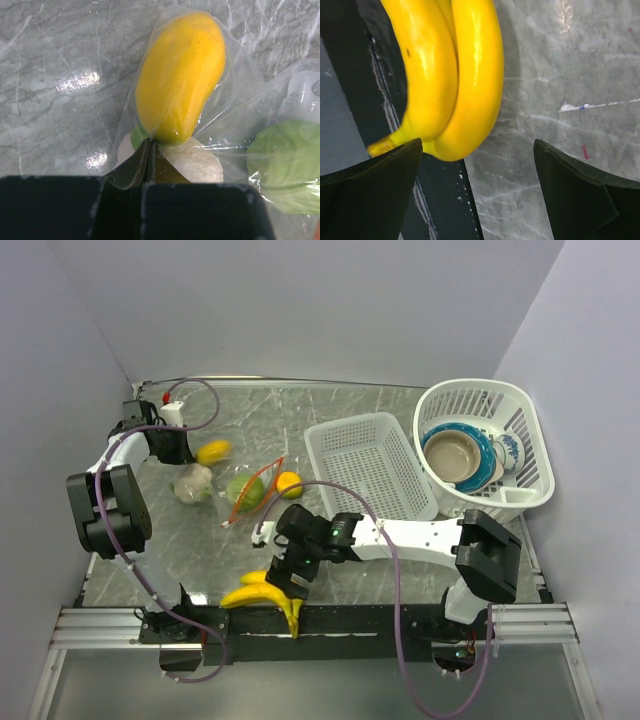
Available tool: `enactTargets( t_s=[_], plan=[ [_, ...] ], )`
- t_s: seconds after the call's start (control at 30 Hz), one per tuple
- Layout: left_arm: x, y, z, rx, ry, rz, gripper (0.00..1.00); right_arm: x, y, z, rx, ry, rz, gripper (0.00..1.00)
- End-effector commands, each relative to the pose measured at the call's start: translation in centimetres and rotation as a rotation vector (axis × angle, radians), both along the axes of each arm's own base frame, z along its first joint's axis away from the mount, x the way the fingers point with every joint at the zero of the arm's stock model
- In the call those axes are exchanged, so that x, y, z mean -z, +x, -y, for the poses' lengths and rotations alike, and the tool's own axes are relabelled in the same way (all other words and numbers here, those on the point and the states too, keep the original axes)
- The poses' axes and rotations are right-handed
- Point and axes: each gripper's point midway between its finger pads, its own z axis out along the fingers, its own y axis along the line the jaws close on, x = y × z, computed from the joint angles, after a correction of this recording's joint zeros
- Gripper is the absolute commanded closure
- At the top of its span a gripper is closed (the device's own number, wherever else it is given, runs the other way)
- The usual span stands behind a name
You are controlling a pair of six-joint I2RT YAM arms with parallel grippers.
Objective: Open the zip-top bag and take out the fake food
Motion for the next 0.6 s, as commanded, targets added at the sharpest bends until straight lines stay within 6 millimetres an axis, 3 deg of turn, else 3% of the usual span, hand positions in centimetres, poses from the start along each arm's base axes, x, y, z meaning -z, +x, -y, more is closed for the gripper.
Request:
enactTargets(
  t_s=[0.0,0.2,0.3,0.57],
  plan=[
    [-0.7,-1.1,-0.1,0.006,0.013,-0.023,0.99,-3.0,-0.2,-2.5,-0.016,0.107,-0.023,0.0],
    [-0.8,-1.3,-0.1,0.007,0.016,-0.023,0.99,-4.8,-0.8,-3.6,-0.027,0.161,-0.049,0.0],
    [-1.1,-1.4,-0.2,0.006,0.016,-0.018,0.99,-4.2,-0.8,-4.1,-0.021,0.126,-0.038,0.0],
    [-1.9,-1.5,0.1,0.02,0.014,0.001,0.99,1.8,-0.2,-4.5,0.046,-0.023,-0.051,0.0]
  ],
)
